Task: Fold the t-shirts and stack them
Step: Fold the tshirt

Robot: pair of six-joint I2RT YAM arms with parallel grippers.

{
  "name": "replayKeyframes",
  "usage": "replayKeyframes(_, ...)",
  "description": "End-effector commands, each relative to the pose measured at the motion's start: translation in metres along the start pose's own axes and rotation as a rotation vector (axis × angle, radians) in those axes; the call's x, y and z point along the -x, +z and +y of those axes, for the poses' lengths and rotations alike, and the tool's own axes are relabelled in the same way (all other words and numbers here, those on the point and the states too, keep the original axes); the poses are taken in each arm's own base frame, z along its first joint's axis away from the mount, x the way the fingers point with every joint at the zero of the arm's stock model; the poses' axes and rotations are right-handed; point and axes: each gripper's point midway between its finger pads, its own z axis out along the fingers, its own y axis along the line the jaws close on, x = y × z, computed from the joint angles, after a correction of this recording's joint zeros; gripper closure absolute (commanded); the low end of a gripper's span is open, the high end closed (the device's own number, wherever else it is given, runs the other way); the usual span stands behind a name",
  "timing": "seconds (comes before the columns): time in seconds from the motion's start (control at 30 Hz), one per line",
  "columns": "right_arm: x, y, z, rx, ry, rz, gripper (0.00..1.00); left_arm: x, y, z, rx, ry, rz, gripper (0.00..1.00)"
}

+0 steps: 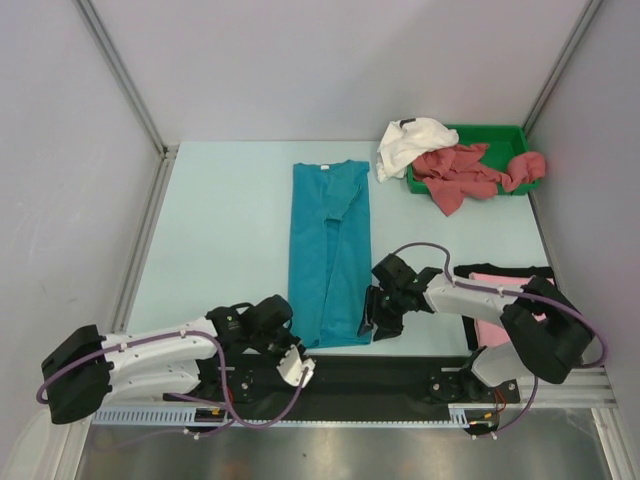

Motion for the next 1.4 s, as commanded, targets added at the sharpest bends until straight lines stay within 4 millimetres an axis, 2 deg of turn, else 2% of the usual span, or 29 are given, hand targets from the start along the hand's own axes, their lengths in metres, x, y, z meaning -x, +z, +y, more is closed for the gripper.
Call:
replayKeyframes(0.0,0.001,0.014,0.005,0.019,0.018,0.019,0.52,-0.003,0.005,-0.009,-0.02,-0.006,0.006,0.78)
replayKeyframes(0.03,0.002,0.016,0.002,0.004,0.017,0.019,0.55,-0.005,0.004,-0.006,-0.009,-0.004,0.014,0.78)
replayKeyframes(0.07,0.001,0.016,0.0,-0.003,0.016,0.024,0.66,-0.006,0.005,-0.007,-0.009,-0.003,0.016,0.78)
replayKeyframes(0.17,0.002,0.012,0.001,0.0,0.014,0.015,0.83,-0.006,0.004,-0.006,-0.005,0.0,0.017,0.84)
replayKeyframes(0.2,0.003,0.008,0.004,0.01,0.01,0.006,0.92,-0.006,0.004,-0.005,-0.002,0.001,0.019,0.92)
replayKeyframes(0.23,0.005,0.006,0.006,0.014,0.008,-0.003,0.95,-0.006,0.003,0.002,0.027,-0.002,0.028,1.0)
replayKeyframes(0.27,0.005,0.003,0.006,0.005,0.008,-0.004,0.99,-0.008,0.002,0.006,0.046,-0.011,0.041,0.99)
replayKeyframes(0.43,0.025,-0.017,0.024,0.034,-0.008,-0.065,1.0,-0.006,-0.017,0.043,0.154,-0.056,0.079,1.0)
replayKeyframes(0.5,0.045,-0.028,0.031,0.037,-0.021,-0.097,1.0,-0.01,-0.026,0.056,0.171,-0.115,0.074,0.99)
replayKeyframes(0.53,0.05,-0.03,0.033,0.046,-0.017,-0.094,1.0,-0.007,-0.036,0.069,0.189,-0.141,0.069,1.0)
replayKeyframes(0.57,0.063,-0.036,0.042,0.074,-0.021,-0.117,1.0,-0.01,-0.042,0.076,0.196,-0.166,0.069,1.0)
replayKeyframes(0.6,0.075,-0.037,0.041,0.082,-0.025,-0.127,1.0,-0.018,-0.054,0.092,0.216,-0.223,0.075,1.0)
replayKeyframes(0.67,0.091,-0.038,0.044,0.076,-0.043,-0.142,1.0,-0.028,-0.062,0.105,0.22,-0.282,0.086,1.0)
replayKeyframes(0.7,0.111,-0.047,0.053,0.094,-0.069,-0.181,1.0,-0.041,-0.064,0.111,0.217,-0.331,0.106,1.0)
replayKeyframes(0.73,0.12,-0.046,0.053,0.087,-0.076,-0.184,1.0,-0.041,-0.073,0.128,0.245,-0.337,0.107,1.0)
replayKeyframes(0.77,0.13,-0.041,0.05,0.072,-0.072,-0.184,1.0,-0.045,-0.077,0.135,0.256,-0.353,0.11,1.0)
replayKeyframes(0.8,0.151,-0.049,0.054,0.09,-0.069,-0.222,1.0,-0.056,-0.074,0.138,0.24,-0.386,0.128,1.0)
replayKeyframes(0.83,0.162,-0.051,0.056,0.099,-0.063,-0.241,1.0,-0.057,-0.081,0.154,0.267,-0.387,0.133,1.0)
replayKeyframes(0.87,0.175,-0.046,0.056,0.103,-0.059,-0.253,1.0,-0.063,-0.079,0.161,0.262,-0.402,0.142,1.0)
replayKeyframes(0.9,0.191,-0.054,0.066,0.123,-0.067,-0.286,1.0,-0.07,-0.081,0.167,0.264,-0.429,0.154,1.0)
replayKeyframes(0.93,0.204,-0.056,0.066,0.125,-0.066,-0.305,1.0,-0.077,-0.078,0.181,0.246,-0.456,0.169,1.0)
replayKeyframes(0.97,0.212,-0.047,0.064,0.114,-0.061,-0.294,1.0,-0.086,-0.08,0.189,0.252,-0.491,0.181,1.0)
replayKeyframes(1.03,0.23,-0.051,0.071,0.134,-0.063,-0.313,1.0,-0.099,-0.076,0.21,0.242,-0.532,0.197,1.0)
replayKeyframes(1.07,0.235,-0.049,0.071,0.135,-0.058,-0.314,1.0,-0.104,-0.077,0.217,0.253,-0.544,0.202,1.0)
replayKeyframes(1.1,0.239,-0.042,0.067,0.126,-0.046,-0.305,1.0,-0.11,-0.082,0.233,0.295,-0.557,0.202,1.0)
replayKeyframes(1.17,0.253,-0.043,0.066,0.139,-0.024,-0.324,1.0,-0.123,-0.076,0.241,0.303,-0.578,0.209,1.0)
replayKeyframes(1.2,0.255,-0.036,0.063,0.139,-0.011,-0.311,1.0,-0.127,-0.08,0.251,0.332,-0.58,0.207,1.0)
replayKeyframes(1.37,0.273,-0.029,0.057,0.14,0.031,-0.332,1.0,-0.141,-0.069,0.261,0.355,-0.591,0.213,1.0)
